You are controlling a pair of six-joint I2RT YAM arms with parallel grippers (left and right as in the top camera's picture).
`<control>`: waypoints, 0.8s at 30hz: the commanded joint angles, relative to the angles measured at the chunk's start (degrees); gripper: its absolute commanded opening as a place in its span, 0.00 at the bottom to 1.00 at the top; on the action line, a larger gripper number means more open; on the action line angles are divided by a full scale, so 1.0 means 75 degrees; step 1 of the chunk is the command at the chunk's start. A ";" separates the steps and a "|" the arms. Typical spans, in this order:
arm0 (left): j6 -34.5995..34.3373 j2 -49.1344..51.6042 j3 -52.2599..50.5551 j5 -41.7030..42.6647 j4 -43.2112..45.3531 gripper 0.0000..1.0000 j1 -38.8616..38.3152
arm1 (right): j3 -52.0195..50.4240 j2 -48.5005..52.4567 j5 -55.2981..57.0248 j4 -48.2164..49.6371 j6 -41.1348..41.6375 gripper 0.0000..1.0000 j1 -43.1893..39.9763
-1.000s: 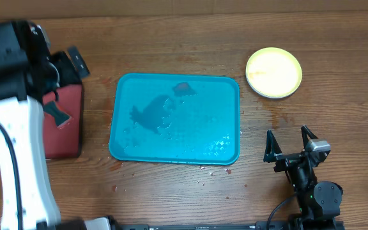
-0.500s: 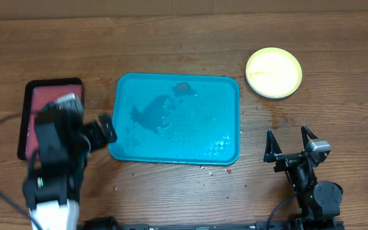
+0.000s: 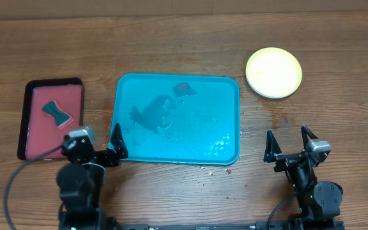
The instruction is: Clean dirty plates on tray and stack at the side
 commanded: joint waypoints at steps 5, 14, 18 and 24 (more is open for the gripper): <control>0.1174 -0.1381 -0.1597 -0.0035 0.1341 1.00 -0.0414 | -0.0082 -0.0076 0.0073 0.0044 0.0035 1.00 -0.0041; 0.1367 -0.2751 -0.2104 -0.0119 0.1035 1.00 -0.0487 | -0.0082 -0.0076 0.0073 0.0044 0.0035 1.00 -0.0041; 0.1399 -0.2798 -0.2104 -0.0152 0.0836 1.00 -0.0490 | -0.0082 -0.0076 0.0073 0.0044 0.0035 1.00 -0.0041; 0.1419 -0.2798 -0.2104 -0.0175 0.0793 1.00 -0.0490 | -0.0082 -0.0076 0.0073 0.0044 0.0035 1.00 -0.0041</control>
